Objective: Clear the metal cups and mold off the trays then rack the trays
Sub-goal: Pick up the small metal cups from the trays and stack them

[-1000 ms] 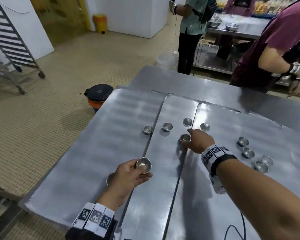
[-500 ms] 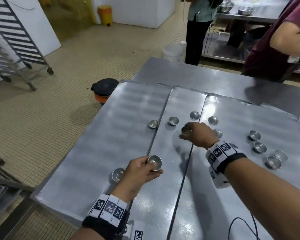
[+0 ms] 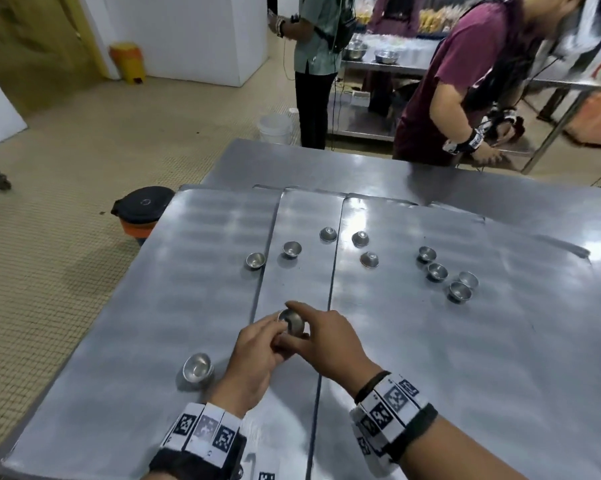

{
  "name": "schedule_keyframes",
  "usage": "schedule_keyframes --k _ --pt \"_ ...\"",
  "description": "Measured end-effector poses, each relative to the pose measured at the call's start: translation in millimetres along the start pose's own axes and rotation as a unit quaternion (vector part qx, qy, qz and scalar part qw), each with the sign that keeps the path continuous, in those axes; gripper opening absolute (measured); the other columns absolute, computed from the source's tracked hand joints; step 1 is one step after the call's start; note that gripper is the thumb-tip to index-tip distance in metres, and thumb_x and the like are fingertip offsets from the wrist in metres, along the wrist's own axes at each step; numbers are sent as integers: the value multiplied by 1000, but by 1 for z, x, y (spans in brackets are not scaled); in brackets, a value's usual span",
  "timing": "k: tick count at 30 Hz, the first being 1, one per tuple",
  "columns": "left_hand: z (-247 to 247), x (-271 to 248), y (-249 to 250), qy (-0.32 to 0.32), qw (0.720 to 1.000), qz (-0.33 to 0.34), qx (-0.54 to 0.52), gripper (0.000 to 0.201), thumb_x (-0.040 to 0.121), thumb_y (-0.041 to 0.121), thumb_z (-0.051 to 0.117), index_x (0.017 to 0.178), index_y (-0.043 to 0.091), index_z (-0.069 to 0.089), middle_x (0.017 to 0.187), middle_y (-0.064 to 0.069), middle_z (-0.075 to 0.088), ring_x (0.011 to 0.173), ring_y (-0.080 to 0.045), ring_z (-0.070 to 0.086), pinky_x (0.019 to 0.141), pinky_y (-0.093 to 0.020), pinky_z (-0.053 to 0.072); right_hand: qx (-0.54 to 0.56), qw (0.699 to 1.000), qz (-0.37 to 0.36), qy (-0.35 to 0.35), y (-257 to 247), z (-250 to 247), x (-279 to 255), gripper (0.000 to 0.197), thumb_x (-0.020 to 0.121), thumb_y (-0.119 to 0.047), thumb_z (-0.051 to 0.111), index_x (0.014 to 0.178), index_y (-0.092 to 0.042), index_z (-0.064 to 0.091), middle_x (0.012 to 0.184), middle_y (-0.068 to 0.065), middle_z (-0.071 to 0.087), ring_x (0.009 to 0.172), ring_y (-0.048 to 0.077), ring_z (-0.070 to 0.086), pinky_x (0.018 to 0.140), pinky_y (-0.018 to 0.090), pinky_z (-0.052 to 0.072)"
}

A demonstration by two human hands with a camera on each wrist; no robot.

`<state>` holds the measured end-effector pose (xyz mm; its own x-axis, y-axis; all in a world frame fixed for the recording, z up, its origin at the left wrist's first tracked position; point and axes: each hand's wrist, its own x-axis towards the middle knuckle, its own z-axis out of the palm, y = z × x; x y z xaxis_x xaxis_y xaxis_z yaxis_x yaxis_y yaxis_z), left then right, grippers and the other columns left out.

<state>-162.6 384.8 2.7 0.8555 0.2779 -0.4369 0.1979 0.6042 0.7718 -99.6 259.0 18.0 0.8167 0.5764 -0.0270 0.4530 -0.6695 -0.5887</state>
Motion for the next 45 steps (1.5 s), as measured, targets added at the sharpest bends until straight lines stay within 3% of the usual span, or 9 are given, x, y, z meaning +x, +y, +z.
schedule_keyframes --k 6,12,18,22,24,27,35,41,45 --pt "20 -3 -2 -43 998 -9 38 22 100 -1 50 105 -2 71 96 -26 74 83 -30 75 73 -33 61 26 999 35 -20 28 -23 -21 85 75 -75 65 148 -40 41 133 -15 62 118 9 59 95 28 47" --pt "73 9 -22 -30 997 -31 70 18 99 1 54 108 -9 66 100 -24 72 94 -37 76 76 -30 62 -39 985 163 45 139 -81 -22 47 87 -63 58 123 -32 63 122 -12 68 102 12 65 88 35 53" --pt "140 13 -60 -44 993 -58 91 21 98 2 56 115 -7 64 111 -29 69 93 -36 76 77 -29 62 -75 957 266 84 240 -136 -22 33 91 -42 59 118 -24 67 119 5 69 108 31 63 81 35 47" --pt "168 12 -82 -34 993 -72 87 21 98 3 56 114 -7 65 113 -31 69 94 -36 76 77 -30 62 -84 962 254 60 287 -153 -11 12 90 -34 50 94 -26 59 104 10 66 86 31 63 69 34 47" --pt "175 9 -90 -19 994 -74 84 21 98 3 56 114 -7 65 112 -30 69 95 -36 76 78 -30 62 -89 967 234 46 303 -154 -4 21 90 -34 54 109 -27 58 120 9 61 91 30 64 76 36 52" --pt "180 2 -97 7 994 -70 88 19 98 2 56 112 -7 66 106 -28 72 94 -36 76 78 -30 63 -105 969 223 22 319 -153 5 43 92 -35 59 134 -24 56 140 6 49 109 31 63 87 38 51" --pt "181 -10 -103 62 992 -52 96 18 97 2 57 110 -7 66 105 -26 71 93 -35 76 84 -34 62 -96 973 208 28 323 -149 7 42 88 -37 67 122 -12 62 130 11 50 100 36 64 86 42 53" --pt "184 -13 -106 65 992 -41 99 18 97 0 57 110 -8 66 112 -30 68 94 -35 76 82 -33 63 -73 984 163 -4 307 -140 -9 37 79 -33 72 112 -17 67 111 13 63 95 32 63 77 34 48" --pt "178 -11 -102 58 992 -43 102 15 96 -2 57 106 -9 66 112 -32 67 92 -36 76 78 -31 63 -46 986 160 0 293 -133 -19 34 80 -29 68 113 -20 68 111 9 67 99 29 64 78 31 45"
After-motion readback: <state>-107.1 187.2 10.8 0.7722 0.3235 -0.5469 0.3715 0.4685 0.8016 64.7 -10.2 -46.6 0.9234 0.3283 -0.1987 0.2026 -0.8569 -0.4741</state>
